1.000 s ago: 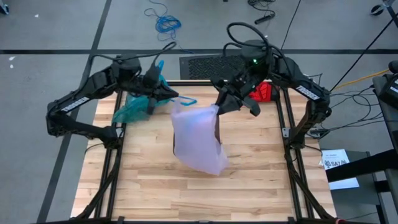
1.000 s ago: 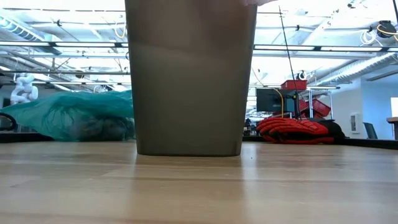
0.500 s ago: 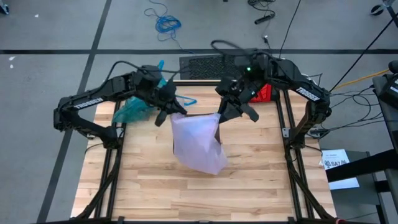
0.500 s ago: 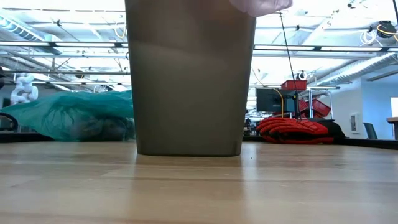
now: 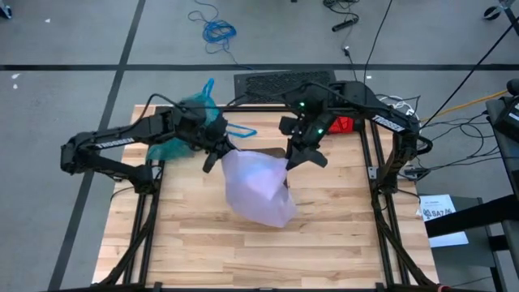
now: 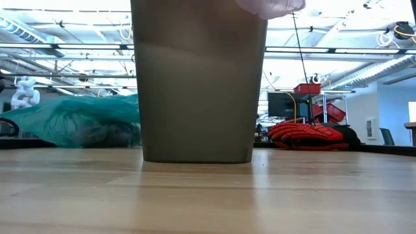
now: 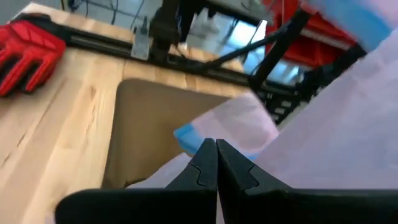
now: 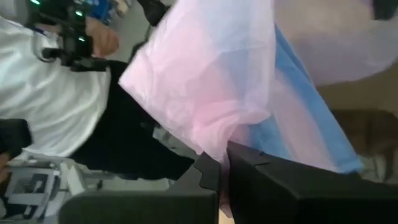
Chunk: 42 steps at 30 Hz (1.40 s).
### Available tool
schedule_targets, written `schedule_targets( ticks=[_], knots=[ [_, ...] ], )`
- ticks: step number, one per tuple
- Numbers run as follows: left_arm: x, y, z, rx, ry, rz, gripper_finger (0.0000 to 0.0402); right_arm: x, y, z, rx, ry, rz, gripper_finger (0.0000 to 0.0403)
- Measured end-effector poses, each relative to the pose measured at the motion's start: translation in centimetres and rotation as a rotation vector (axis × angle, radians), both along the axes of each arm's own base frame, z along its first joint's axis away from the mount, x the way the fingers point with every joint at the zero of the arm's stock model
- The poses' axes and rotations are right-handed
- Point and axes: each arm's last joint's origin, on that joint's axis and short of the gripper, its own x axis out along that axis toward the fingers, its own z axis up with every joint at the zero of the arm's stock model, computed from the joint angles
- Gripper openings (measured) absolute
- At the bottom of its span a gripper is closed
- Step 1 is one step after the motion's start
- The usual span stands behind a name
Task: Place trash/remove bag and relplace
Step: Insert a new pink trash bag into the black trash bin
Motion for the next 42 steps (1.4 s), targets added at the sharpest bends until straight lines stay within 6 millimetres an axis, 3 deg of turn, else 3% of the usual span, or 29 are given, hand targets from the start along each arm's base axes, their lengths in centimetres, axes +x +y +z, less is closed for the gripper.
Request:
schedule_targets(
  ticks=[9, 12, 17, 26, 33, 42],
  knots=[
    [0.6, -0.6, -3.9, -0.076, 0.058, 0.000, 0.0000, -0.3, -0.6, -0.7, -0.069, 0.068, -0.047, 0.0000],
    [0.6, -0.6, -4.1, -0.082, 0.056, 0.001, 0.0000, -0.4, -0.7, -0.8, -0.089, 0.083, -0.063, 0.0000],
    [0.8, -0.7, -3.3, -0.109, -0.017, -0.045, 0.0000, -0.3, -0.8, -0.9, -0.121, 0.091, -0.087, 0.0000],
    [0.4, -0.6, 1.1, -0.059, -0.178, -0.055, 0.0002, -0.3, -0.8, -0.8, -0.139, 0.071, -0.069, 0.0000],
    [-0.1, -0.6, 2.4, -0.055, -0.195, -0.055, 0.0054, -0.3, -0.8, -0.8, -0.136, 0.070, -0.067, 0.0000],
    [-1.3, 1.0, 3.0, 0.023, -0.149, -0.001, 0.0110, -0.3, -0.8, -0.8, -0.135, 0.069, -0.066, 0.0000]
  ],
)
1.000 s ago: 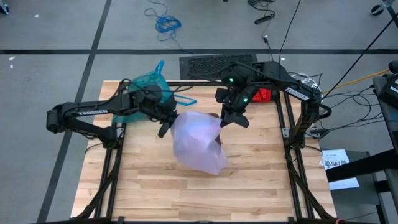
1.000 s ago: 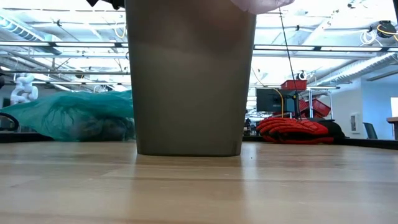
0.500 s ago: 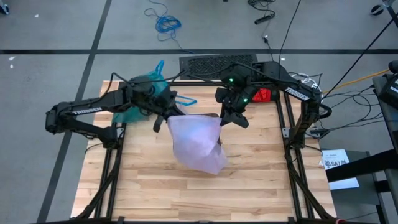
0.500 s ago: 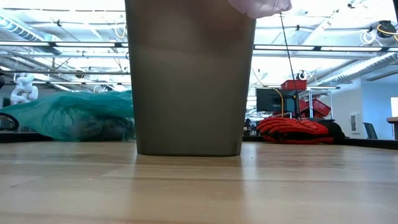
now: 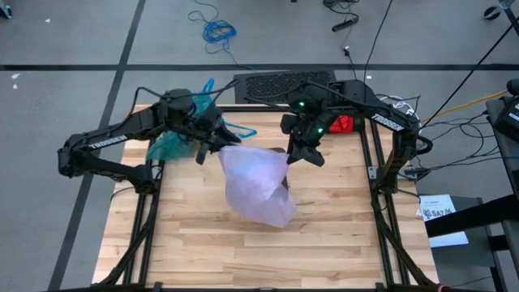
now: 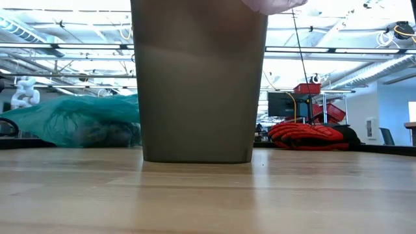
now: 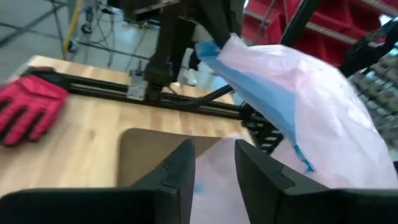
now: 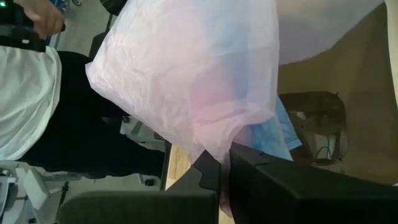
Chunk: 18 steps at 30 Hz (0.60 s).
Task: Place trash/remove bag and relplace
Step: Insert a new pink trash bag into the black trash bin
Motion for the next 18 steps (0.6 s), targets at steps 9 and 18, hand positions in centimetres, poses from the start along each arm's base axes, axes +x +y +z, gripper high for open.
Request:
schedule_targets(
  ticks=[9, 18],
  knots=[
    [-1.7, 2.6, 1.6, 0.025, 0.028, 0.145, 0.0111, 0.0, 0.0, 0.0, 0.000, 0.001, 0.000, 0.0000],
    [-2.6, 1.0, 5.5, -0.078, -0.064, -0.026, 0.0036, 0.0, 0.0, 0.0, -0.002, 0.002, 0.003, 0.0000]
  ],
)
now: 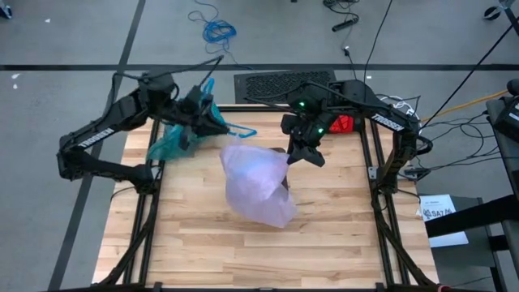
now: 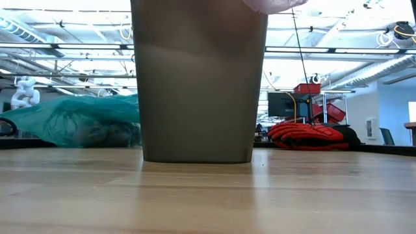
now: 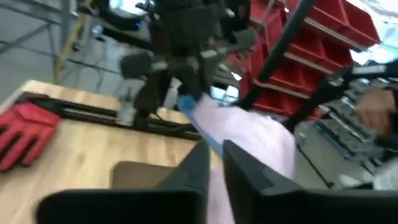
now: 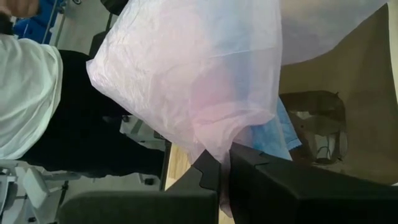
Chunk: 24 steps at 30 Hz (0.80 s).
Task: Place trash/remove bag and relplace
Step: Insert a new pink trash bag into the black trash bin
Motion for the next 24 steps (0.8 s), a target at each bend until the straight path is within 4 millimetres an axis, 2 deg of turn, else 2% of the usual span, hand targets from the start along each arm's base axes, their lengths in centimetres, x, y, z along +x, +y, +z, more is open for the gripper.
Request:
schedule_targets(
  ticks=[2, 6, 9, 16, 24],
  knots=[
    [0.2, -0.6, -0.6, 0.009, 0.043, -0.024, 0.0010, 0.0, 0.0, 0.0, -0.004, -0.003, 0.004, 0.0000],
    [1.1, -1.3, -4.0, 0.003, 0.274, -0.029, 0.0003, 0.0, 0.0, 0.0, -0.010, -0.009, 0.012, 0.0000],
    [1.5, -1.7, -6.3, -0.004, 0.367, -0.055, 0.0002, 0.0, -0.1, 0.0, -0.011, -0.009, 0.010, 0.0000],
    [2.8, -1.3, -10.2, 0.019, 0.371, -0.021, 0.0001, 0.0, -0.5, 0.0, -0.025, -0.004, -0.015, 0.0000],
    [3.8, -0.9, -11.6, 0.021, 0.308, -0.004, 0.0001, -0.3, -1.1, -0.2, -0.027, 0.042, -0.067, 0.0000]
  ],
)
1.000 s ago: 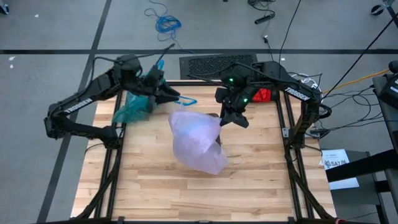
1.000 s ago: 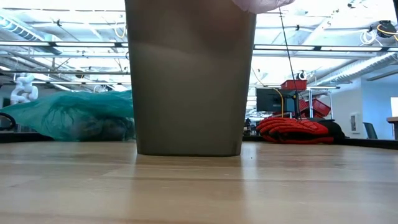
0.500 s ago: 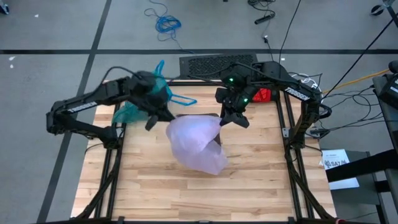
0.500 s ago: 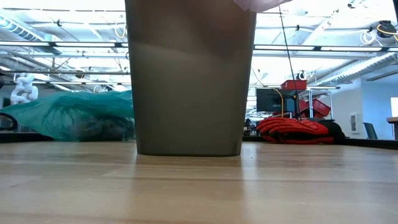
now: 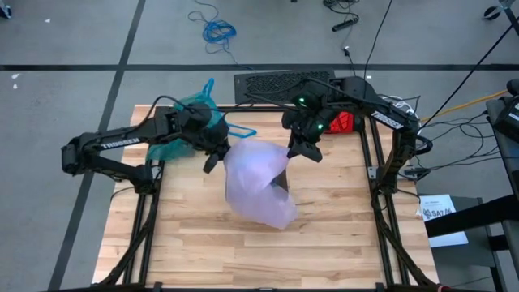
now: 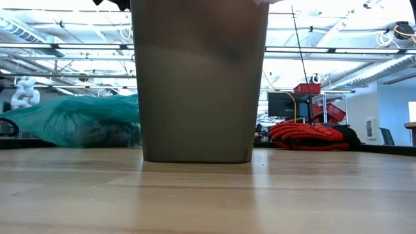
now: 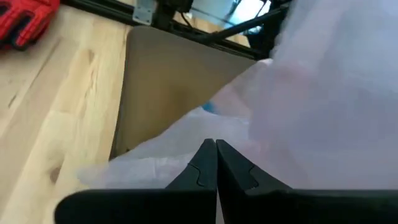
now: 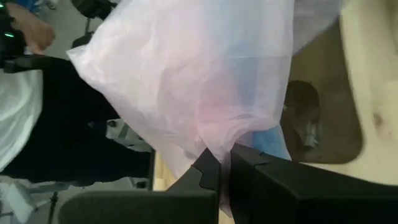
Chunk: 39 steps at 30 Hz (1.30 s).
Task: Place trash/remove bag and relplace
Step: Insert a new pink trash bag into the black trash bin
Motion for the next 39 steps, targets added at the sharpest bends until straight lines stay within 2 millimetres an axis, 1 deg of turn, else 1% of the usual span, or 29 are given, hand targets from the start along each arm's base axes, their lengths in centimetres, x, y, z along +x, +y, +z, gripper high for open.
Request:
schedule_targets(
  ticks=[2, 4, 8, 12, 14, 18, 20, 24, 26, 33, 35, 39],
  knots=[
    [-0.1, 0.3, 0.2, 0.001, -0.009, 0.015, 0.0000, -0.1, 0.0, -0.1, -0.013, 0.013, -0.009, 0.0000],
    [-0.4, 0.8, 1.1, 0.012, -0.039, 0.037, 0.0000, -0.1, 0.0, -0.1, -0.023, 0.022, -0.011, 0.0000],
    [-2.1, 1.9, 3.9, 0.059, -0.140, 0.103, 0.0000, -0.2, 0.0, -0.2, -0.030, 0.029, 0.000, 0.0000],
    [-4.2, 2.5, 5.5, 0.071, -0.156, 0.168, 0.0000, -0.4, 0.0, -0.4, -0.053, 0.056, -0.006, 0.0000],
    [-5.1, 2.3, 6.2, 0.070, -0.163, 0.186, 0.0000, -0.6, -0.1, -0.5, -0.088, 0.075, -0.014, 0.0000],
    [-6.8, 1.4, 7.9, 0.065, -0.242, 0.163, 0.0000, -0.7, -0.6, -0.5, -0.110, 0.078, -0.032, 0.0000],
    [-7.0, 0.9, 8.5, 0.051, -0.271, 0.136, 0.0000, -0.7, -0.9, -0.5, -0.123, 0.084, -0.053, 0.0000],
    [-5.6, 0.5, 8.4, 0.024, -0.275, 0.099, 0.0000, -0.5, -1.4, -0.8, -0.143, 0.097, -0.073, 0.0000],
    [-4.6, 0.5, 7.9, 0.022, -0.255, 0.087, 0.0000, -0.3, -1.4, -1.0, -0.152, 0.099, -0.063, 0.0000],
    [0.1, 0.6, 4.5, 0.009, -0.113, 0.002, 0.0000, -0.4, -1.2, -0.9, -0.118, 0.097, -0.059, 0.0000],
    [0.9, 0.6, 4.0, 0.021, -0.106, -0.020, 0.0000, -0.6, -1.2, -0.7, -0.109, 0.097, -0.074, 0.0000],
    [2.7, 0.5, 2.4, 0.023, -0.048, -0.054, 0.0000, -0.8, -1.1, -0.6, -0.083, 0.110, -0.110, 0.0000]
  ],
)
